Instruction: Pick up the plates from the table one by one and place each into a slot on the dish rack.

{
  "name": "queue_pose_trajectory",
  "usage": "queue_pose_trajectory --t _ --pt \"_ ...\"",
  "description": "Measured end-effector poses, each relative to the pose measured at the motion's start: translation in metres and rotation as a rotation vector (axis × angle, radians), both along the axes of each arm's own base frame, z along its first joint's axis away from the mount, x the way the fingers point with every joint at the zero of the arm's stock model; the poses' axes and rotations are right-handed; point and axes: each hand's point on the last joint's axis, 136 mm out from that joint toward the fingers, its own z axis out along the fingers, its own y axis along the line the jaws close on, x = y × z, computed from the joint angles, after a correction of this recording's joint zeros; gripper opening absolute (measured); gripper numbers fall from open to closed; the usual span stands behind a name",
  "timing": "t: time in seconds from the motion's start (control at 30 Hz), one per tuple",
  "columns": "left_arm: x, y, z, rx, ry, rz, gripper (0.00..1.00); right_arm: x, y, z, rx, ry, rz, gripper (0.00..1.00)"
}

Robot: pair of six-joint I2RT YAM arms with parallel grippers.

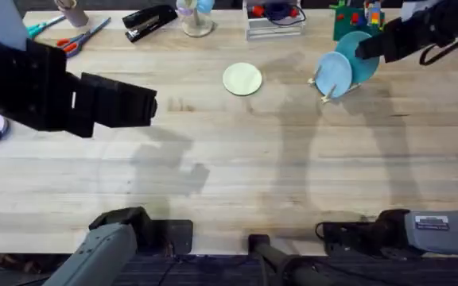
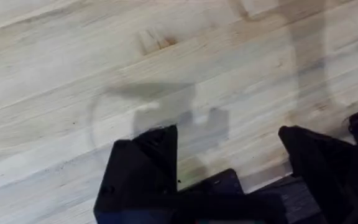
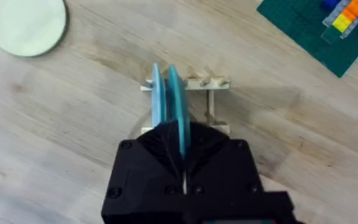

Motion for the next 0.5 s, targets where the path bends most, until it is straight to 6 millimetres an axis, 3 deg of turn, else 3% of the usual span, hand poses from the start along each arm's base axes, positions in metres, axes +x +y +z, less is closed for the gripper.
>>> queue_pose_trajectory --t 0.5 --pt "0.0 0.0001 0.0 0.0 0.0 0.0 0.992 0.0095 -0.0012 0.0043 -0.005 -0.041 0.0 0.029"
